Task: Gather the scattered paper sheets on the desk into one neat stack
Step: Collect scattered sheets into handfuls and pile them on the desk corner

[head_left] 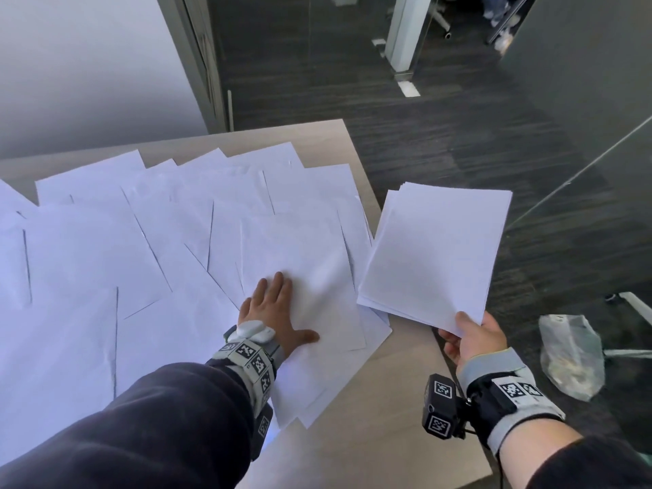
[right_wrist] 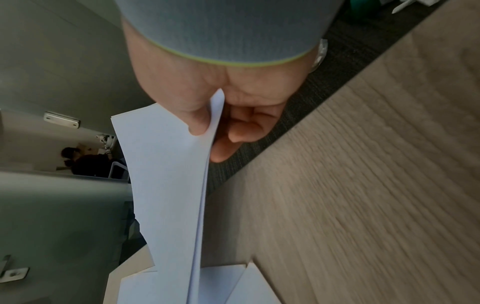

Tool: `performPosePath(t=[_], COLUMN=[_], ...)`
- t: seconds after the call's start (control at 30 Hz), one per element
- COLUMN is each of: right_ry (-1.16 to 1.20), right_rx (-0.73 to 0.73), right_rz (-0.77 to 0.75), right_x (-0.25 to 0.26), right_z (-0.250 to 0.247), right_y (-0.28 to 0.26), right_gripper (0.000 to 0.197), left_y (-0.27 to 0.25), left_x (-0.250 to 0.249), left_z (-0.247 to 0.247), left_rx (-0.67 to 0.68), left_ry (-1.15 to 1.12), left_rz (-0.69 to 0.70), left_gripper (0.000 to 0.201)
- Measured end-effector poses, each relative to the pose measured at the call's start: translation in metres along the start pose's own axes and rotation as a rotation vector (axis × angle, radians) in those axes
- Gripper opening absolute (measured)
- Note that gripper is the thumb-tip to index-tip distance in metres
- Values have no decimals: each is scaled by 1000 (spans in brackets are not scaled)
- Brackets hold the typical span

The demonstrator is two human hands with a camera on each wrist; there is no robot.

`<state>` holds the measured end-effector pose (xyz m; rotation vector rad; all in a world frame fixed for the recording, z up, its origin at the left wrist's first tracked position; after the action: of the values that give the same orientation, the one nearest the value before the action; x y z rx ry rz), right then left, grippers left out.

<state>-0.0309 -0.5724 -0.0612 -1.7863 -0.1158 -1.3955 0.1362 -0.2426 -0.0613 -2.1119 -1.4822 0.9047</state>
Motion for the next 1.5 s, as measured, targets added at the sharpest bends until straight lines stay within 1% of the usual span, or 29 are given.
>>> performPosePath(t=[0.1,0.2,0.23,0.33,0.37,0.43,0.47,0.5,0.53,0.6,0.67,0.73,0.8,0.87,0.93,1.0,1.03,1.1,1.17,1.23,1.27,1.37,1.4,1.43,1.47,1.5], right_ry=[-6,-13,-10,-21,-27,-42,-58,-80,-105,-139,-182,-219,-267,-305,-287,-262,-275,-348,-411,-401,-370,-246,-219,-202,-190,-176], right_rx=[5,17,22,25,29,52,74,108,151,248,340,428,491,517,498,489,506,541,545,506,478,410,399,403,414,432], right_rz=[-2,-1,-1,-3,-9,-25,-33,-33,-26,4,40,65,71,76,167,266,271,223,184,166,158,117,106,100,95,84], right_x=[1,0,0,-1,-1,-2,-2,-2,-3,-7,-13,-19,-23,-25,-30,-35,-33,-31,-30,-28,-26,-20,-19,-17,-15,-13], right_z=[-2,-2,-2,-2,-1,1,3,7,12,24,37,50,61,67,68,66,68,71,72,69,66,55,52,52,53,56], right_y=[0,0,-1,-2,-3,-4,-4,-4,-5,-7,-11,-18,-25,-31,-38,-42,-44,-43,-41,-38,-36,-29,-27,-27,-27,-27], right_gripper=[23,21,21,20,20,18,18,19,19,19,20,23,26,25,19,23,25,20,18,22,23,25,24,23,23,23], left_y=[-1,-2,-4,-13,-16,-21,-21,-22,-20,-17,-12,-8,-1,1,1,0,-1,-4,-7,-8,-9,-9,-9,-10,-9,-8], left_x=[0,4,5,7,7,4,1,-3,-7,-19,-36,-49,-52,-51,-52,-53,-54,-59,-63,-62,-58,-36,-27,-18,-13,-12], left_z=[-7,-21,-27,-43,-48,-54,-55,-56,-54,-47,-32,-13,6,17,20,20,20,20,20,15,8,-15,-20,-22,-19,-14], left_rx=[-15,-82,-108,-142,-160,-188,-200,-206,-201,-148,-45,45,116,145,146,143,140,131,122,85,41,-129,-162,-162,-119,-36], left_ry=[-46,-144,-201,-404,-487,-641,-682,-704,-700,-632,-469,-257,-69,40,83,108,117,116,89,-7,-88,-393,-513,-666,-858,-1063], left_rz=[11,18,15,-59,-61,-7,33,75,109,157,205,231,199,155,133,123,124,152,188,210,207,126,86,52,32,22], left_gripper=[104,84,77,62,54,42,40,43,52,79,100,110,109,104,100,97,95,91,87,82,80,81,82,83,82,77])
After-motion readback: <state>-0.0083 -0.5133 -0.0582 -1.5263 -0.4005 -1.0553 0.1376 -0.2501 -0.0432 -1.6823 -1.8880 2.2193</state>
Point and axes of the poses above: each hand's wrist, its own y-axis towards the middle knuckle, its own z-axis out of the palm, x = y × z, the point moved 8 cm from there along y, towards the middle knuckle, and after that the axes turned 15 degrees about x, right-handed, at the moved point
